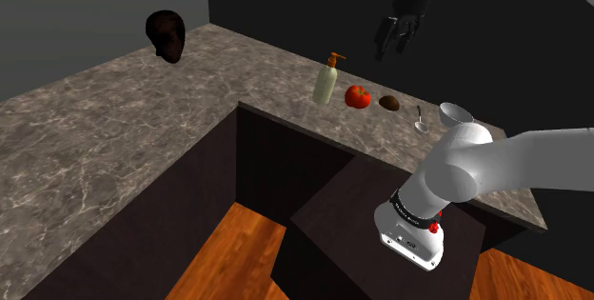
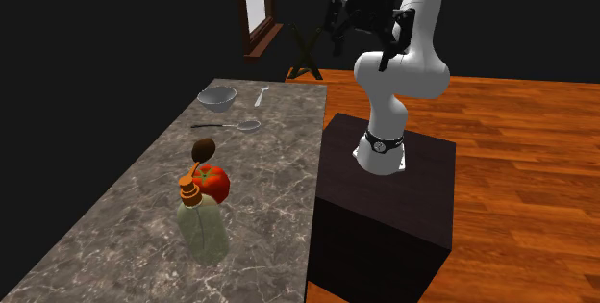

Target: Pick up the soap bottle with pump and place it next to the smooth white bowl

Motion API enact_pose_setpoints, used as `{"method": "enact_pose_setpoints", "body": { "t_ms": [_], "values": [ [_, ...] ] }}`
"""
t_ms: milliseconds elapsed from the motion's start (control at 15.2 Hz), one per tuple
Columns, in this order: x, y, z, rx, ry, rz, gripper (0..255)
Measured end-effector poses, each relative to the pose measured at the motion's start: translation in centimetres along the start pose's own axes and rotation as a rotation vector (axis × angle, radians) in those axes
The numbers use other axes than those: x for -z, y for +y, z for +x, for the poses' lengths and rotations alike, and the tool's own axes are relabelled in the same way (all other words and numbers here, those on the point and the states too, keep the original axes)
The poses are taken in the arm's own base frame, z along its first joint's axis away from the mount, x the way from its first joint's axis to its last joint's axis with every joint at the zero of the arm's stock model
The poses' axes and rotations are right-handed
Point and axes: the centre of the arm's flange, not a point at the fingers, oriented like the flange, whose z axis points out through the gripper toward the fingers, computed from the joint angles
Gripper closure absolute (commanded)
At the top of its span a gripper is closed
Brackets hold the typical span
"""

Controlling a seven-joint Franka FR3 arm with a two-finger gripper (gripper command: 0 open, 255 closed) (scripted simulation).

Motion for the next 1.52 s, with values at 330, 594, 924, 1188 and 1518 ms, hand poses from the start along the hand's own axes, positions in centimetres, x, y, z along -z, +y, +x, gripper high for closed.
{"method": "enact_pose_setpoints", "body": {
  "t_ms": [330, 594, 924, 1188, 1518],
  "values": [
    [-1.7, 1.6, 3.3, -0.011, -0.006, 0.006, 0],
    [-3.6, 3.8, 7.6, -0.026, -0.010, 0.014, 0],
    [-6.3, 6.5, 13.3, -0.045, -0.016, 0.023, 0],
    [-8.4, 8.8, 17.7, -0.060, -0.021, 0.030, 0],
    [-11.3, 11.7, 23.0, -0.079, -0.027, 0.040, 0]
  ]
}}
